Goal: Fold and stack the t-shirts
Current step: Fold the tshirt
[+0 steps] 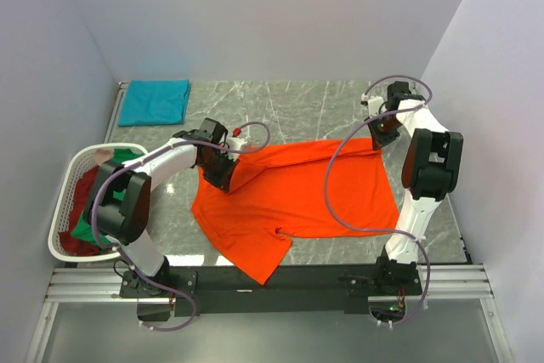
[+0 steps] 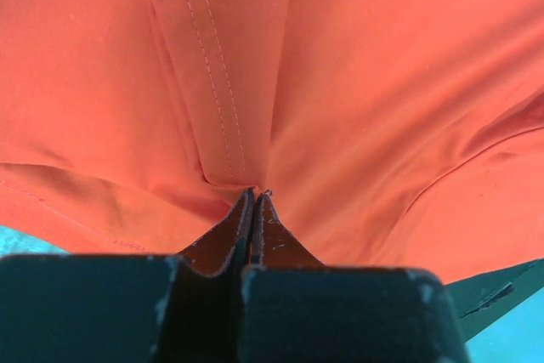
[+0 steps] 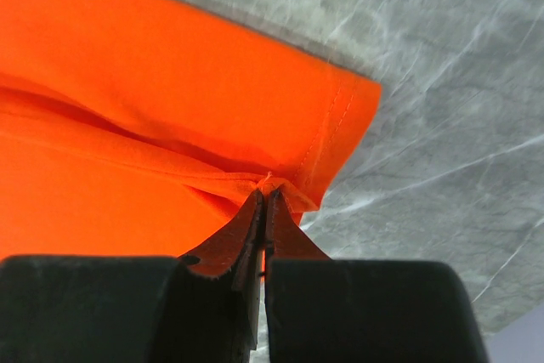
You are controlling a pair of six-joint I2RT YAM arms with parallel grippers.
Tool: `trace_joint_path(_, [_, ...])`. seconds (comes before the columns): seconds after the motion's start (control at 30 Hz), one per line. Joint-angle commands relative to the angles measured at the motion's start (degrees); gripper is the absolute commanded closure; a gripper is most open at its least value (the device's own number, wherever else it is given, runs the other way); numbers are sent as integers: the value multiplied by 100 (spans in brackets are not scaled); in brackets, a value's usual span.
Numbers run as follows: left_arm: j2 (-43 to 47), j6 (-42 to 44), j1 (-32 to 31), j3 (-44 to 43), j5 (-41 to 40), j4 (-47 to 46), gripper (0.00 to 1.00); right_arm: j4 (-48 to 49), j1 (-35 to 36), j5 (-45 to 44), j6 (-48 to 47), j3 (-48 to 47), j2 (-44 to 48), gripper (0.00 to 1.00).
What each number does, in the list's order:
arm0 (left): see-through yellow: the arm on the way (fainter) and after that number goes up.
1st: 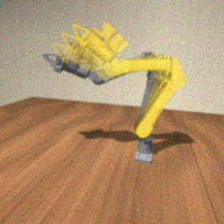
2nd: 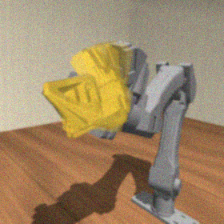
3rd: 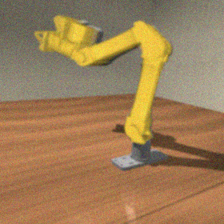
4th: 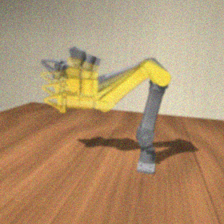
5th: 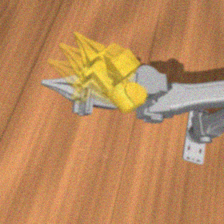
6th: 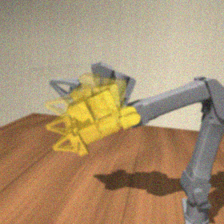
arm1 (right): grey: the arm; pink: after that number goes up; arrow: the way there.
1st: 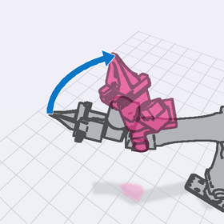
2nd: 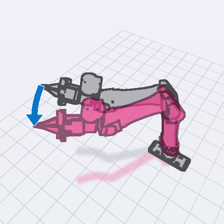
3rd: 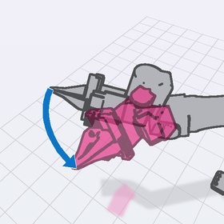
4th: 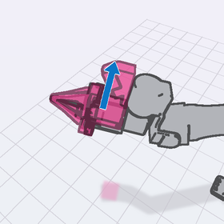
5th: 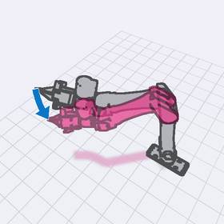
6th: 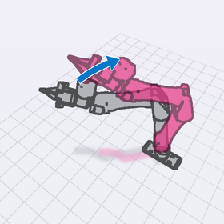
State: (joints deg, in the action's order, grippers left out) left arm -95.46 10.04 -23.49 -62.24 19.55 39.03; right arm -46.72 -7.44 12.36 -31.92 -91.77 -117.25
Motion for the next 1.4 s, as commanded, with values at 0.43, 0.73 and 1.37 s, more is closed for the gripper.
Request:
trace_joint_path(0.43, [124,1130,-393,-244,119,526,86,-240,-55,-225,-507,-87,282,100])
trace_joint_path(0.73, [379,1941,-553,-744,618,738,58,-531,-47,-129,-640,-69,335,91])
trace_joint_path(1.37, [-2213,-257,222,-2811,1306,140,46,-759,-55,-190,-429,-148,299,89])
